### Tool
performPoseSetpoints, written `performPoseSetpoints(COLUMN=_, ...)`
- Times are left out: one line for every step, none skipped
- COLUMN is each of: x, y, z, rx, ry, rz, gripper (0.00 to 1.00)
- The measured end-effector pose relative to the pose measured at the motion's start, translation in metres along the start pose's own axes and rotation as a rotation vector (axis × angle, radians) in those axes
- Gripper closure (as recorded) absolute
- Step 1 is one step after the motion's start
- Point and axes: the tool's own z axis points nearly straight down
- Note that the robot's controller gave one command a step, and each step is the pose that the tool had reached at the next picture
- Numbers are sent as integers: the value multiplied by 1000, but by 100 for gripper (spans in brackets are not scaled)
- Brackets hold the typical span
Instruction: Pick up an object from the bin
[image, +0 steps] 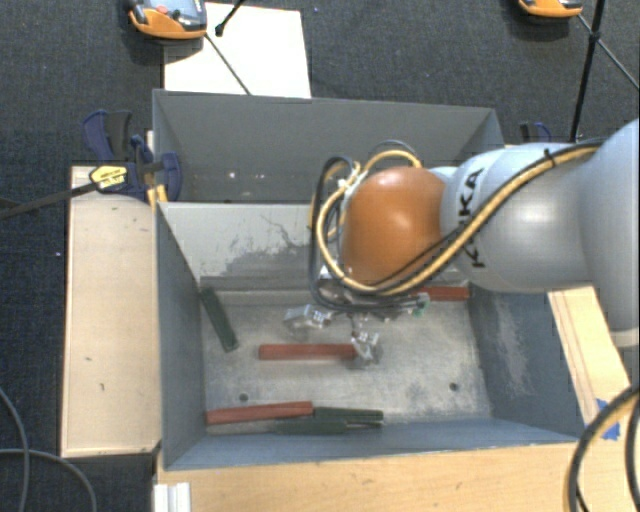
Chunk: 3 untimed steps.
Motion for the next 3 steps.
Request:
performPoseSetpoints(x=5, y=-19, z=0, rx=8, ry=1, rz=24, gripper=0)
performPoseSetpoints(x=-46, y=18, z=6, rx=4, ry=0, rz=71, gripper=100)
performPoseSetpoints(x=-45, y=18, z=6, rx=3, ry=0, rz=73, gripper=100)
